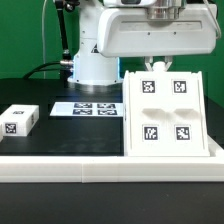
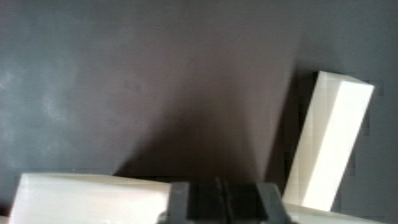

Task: Assemble cabinet

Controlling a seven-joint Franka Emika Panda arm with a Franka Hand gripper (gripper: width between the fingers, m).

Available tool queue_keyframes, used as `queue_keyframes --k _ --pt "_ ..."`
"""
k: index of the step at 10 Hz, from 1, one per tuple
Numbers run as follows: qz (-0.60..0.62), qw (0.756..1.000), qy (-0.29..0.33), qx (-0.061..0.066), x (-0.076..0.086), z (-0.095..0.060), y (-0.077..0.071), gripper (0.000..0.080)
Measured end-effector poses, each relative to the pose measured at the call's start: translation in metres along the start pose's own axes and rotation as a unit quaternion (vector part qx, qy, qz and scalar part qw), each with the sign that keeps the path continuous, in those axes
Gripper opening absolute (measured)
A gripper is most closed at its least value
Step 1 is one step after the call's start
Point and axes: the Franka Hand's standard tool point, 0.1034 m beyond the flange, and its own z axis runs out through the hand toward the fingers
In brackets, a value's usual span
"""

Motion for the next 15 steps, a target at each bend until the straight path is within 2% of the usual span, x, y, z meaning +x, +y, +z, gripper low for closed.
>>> queue_keyframes --k 4,15 --pt "-0.008 1.000 -0.015 0.002 0.007 -0.015 0.004 0.0002" --pt "-0.009 1.000 -0.017 0.003 0.008 -0.011 0.002 0.0002"
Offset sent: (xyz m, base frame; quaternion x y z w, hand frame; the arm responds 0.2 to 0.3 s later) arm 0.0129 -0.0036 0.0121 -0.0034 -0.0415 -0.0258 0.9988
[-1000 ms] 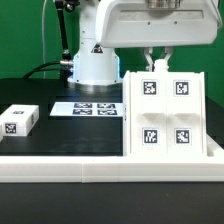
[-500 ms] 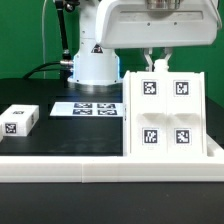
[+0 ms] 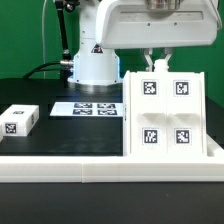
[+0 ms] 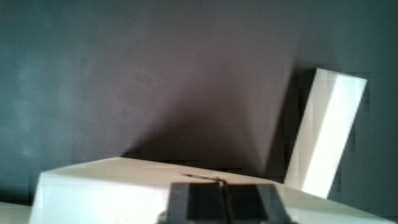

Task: Assemble cabinet

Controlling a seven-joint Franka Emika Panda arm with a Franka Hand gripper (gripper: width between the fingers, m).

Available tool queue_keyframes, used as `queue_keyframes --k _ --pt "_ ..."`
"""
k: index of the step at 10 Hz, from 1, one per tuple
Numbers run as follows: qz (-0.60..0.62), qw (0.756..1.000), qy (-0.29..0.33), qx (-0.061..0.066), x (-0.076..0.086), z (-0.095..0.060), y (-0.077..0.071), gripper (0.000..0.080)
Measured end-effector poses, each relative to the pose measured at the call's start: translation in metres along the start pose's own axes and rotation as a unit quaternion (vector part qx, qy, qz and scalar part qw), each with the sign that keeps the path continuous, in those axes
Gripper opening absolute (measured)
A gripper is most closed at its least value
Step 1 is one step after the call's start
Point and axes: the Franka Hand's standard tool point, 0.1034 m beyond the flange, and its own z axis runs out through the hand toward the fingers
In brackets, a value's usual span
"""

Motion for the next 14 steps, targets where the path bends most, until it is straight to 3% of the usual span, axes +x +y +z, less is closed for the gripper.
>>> queue_keyframes --k 3,5,9,10,11,12,14 --pt "-0.001 1.000 -0.001 0.000 0.0082 -0.0068 0.0009 0.0002" --pt "-0.001 1.000 0.003 0.000 0.0059 -0.0042 -0.0055 0.0002" --pt "0.000 1.000 0.003 0.000 0.0063 -0.0036 -0.0042 0.0002" --pt "0.000 1.000 0.003 0.000 0.0063 -0.0035 -0.0042 0.0093" --pt "0.000 1.000 0.003 0.000 0.0063 -0.0035 -0.0042 0.0293" --pt "0.000 1.000 0.003 0.000 0.0063 -0.0035 -0.0042 0.0293" --pt "0.000 1.000 0.003 0.000 0.0063 -0.0035 -0.0042 0.0567"
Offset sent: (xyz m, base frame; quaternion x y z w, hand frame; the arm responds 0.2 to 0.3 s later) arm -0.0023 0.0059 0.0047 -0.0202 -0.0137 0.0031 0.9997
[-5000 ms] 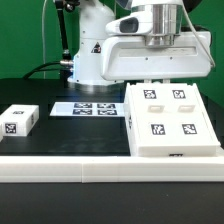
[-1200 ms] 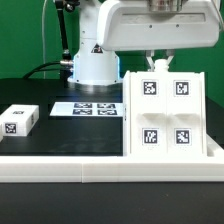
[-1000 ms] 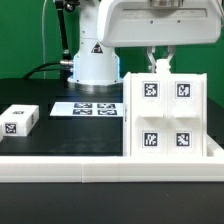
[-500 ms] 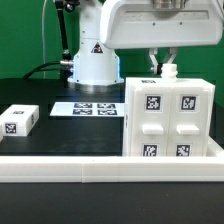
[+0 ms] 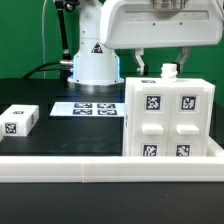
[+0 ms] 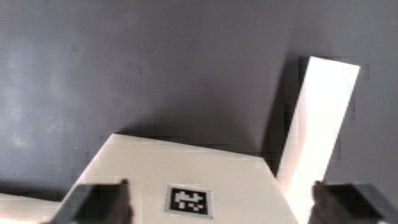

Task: Assemble cabinet

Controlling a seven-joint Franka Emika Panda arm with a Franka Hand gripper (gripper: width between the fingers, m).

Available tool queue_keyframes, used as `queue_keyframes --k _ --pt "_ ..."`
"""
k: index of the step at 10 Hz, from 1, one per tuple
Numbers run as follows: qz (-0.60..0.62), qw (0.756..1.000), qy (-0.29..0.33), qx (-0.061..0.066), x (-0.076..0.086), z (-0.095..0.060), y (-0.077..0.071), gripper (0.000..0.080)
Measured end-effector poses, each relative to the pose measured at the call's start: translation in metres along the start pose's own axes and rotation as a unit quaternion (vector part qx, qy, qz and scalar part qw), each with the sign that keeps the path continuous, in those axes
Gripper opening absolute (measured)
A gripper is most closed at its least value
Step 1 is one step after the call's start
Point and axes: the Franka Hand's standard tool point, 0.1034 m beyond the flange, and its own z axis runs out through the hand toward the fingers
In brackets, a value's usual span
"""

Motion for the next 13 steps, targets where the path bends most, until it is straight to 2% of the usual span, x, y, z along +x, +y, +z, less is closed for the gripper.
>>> queue_keyframes --k 1,2,3,6,10,11,13 --pt "0.002 1.000 0.002 0.000 -0.001 0.002 -0.001 0.0567" --pt "0.002 1.000 0.008 -0.001 -0.009 0.008 -0.003 0.0751" --pt "0.001 1.000 0.014 -0.003 -0.018 0.012 -0.004 0.0790" --pt "-0.007 0.999 0.045 -0.011 -0.044 0.030 -0.012 0.0797" --pt "-0.008 0.999 0.047 -0.012 -0.046 0.032 -0.009 0.0797" --pt "-0.011 0.999 0.047 -0.012 -0.046 0.032 -0.007 0.0797" --pt "-0.011 0.999 0.050 -0.013 -0.052 0.033 0.016 0.0797"
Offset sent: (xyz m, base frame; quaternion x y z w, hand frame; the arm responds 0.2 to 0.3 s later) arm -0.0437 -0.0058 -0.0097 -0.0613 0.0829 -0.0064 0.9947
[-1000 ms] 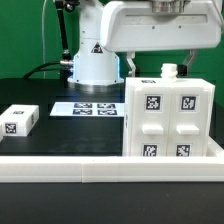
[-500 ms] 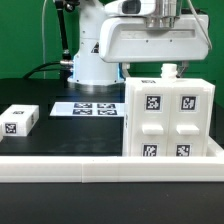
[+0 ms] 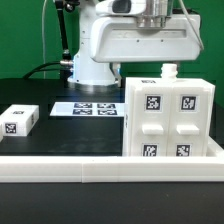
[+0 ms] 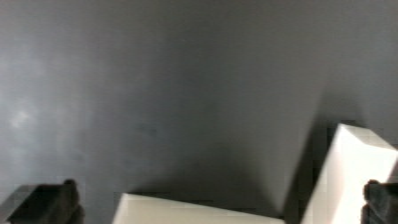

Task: Assemble cabinet

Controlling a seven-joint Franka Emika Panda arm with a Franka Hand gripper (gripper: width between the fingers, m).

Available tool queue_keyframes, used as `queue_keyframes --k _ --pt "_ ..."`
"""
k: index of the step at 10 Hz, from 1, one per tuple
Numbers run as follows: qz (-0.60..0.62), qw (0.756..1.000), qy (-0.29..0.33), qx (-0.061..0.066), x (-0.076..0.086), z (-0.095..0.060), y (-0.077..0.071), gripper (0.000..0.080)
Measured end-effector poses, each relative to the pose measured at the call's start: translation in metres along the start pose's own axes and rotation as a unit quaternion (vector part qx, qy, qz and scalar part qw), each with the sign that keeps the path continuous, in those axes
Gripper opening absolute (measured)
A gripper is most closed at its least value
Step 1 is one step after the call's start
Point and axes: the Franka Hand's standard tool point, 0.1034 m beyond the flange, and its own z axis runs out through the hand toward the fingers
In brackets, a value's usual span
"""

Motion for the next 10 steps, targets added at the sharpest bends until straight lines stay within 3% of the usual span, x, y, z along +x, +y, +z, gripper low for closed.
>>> queue_keyframes --k 1,4,10 --pt "0.009 1.000 0.003 0.000 -0.012 0.002 0.017 0.0797" --pt "0.030 0.999 0.014 -0.016 -0.053 0.015 0.058 0.0797" --pt "0.029 0.999 0.014 -0.029 -0.068 0.014 0.104 0.0797"
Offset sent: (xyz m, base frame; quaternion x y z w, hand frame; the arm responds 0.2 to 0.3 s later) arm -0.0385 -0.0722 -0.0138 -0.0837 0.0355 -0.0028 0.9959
